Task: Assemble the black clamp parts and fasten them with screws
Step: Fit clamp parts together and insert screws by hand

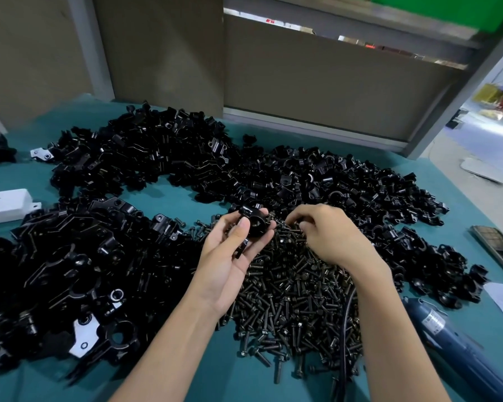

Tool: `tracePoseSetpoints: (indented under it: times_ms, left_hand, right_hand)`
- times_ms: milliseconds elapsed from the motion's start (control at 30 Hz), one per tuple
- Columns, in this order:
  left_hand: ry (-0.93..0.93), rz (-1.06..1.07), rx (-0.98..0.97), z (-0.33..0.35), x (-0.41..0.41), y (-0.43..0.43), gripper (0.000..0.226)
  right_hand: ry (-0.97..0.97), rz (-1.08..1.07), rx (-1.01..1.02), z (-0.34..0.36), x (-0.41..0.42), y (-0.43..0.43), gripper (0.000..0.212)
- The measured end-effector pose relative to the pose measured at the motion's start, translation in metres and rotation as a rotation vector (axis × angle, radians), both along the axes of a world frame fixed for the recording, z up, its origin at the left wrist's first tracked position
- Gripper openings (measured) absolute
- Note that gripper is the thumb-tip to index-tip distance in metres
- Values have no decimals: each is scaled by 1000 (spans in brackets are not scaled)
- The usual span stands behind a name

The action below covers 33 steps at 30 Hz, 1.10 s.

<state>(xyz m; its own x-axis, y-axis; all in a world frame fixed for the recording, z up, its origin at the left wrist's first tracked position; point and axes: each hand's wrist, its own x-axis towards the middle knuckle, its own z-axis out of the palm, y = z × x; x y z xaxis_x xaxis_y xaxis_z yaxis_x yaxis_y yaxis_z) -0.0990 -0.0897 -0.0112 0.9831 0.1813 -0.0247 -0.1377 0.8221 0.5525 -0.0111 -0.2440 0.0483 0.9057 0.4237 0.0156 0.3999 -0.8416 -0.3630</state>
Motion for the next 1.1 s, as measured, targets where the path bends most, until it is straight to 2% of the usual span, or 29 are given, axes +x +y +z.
tracePoseSetpoints:
  times_ms: [133,267,333,667,1000,1100]
  left_hand:
    - [-5,-1,14,-2,1,0,31]
    - [-12,-8,44,-3,2,-1,34]
    - [-18,-4,70,-2,2,-2,32]
    - [-14,20,140,-3,1,-4,29]
    - [-29,16,220,0,-1,-3,27]
    - [-20,3,174,3,-3,-3,27]
  right_hand:
    - [-9,29,316,4,-6,5,20]
    - [-27,49,716,10,-14,16,16]
    - [-42,96,814,12,-18,20,18]
    - [-41,237,736,4,-24,31,14]
    - [-112,226,677,3,-26,31,8]
    - [-82,228,622,6,-35,20,19]
